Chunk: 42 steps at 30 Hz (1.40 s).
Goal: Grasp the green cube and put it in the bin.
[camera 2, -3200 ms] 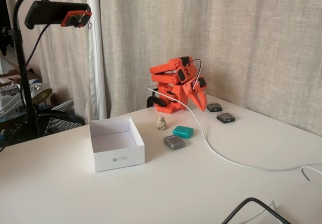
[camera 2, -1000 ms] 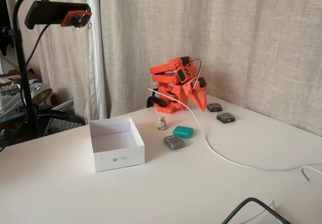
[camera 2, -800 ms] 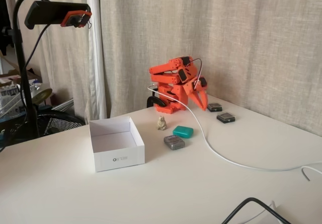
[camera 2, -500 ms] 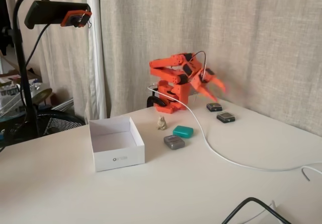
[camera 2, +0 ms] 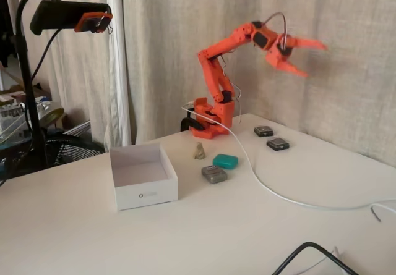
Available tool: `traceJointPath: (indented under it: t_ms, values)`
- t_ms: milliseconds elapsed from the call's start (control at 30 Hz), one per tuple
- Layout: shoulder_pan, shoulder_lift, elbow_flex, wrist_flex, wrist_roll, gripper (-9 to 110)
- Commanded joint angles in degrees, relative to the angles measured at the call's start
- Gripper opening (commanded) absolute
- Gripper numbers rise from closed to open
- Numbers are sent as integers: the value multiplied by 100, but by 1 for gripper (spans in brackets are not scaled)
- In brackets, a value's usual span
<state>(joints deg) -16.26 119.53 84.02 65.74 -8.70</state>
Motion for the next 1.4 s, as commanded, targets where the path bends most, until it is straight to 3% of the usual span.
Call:
traceJointPath:
  t_ms: [0,67,233,467,667,1033,1367]
  values:
    - [-70,-105,-1477,439,70,35]
    - [-97,-105,-1872,870,299,35]
    - [387,-598,-2777,3709,1169,43]
    - [1775,-659,9,3516,2241,46]
    - [2426,-1028,1354,3665,3103,46]
    - [3973,-2364,2663,2646,3138,46]
    - [4465,-2619,2839,2153,2874,44]
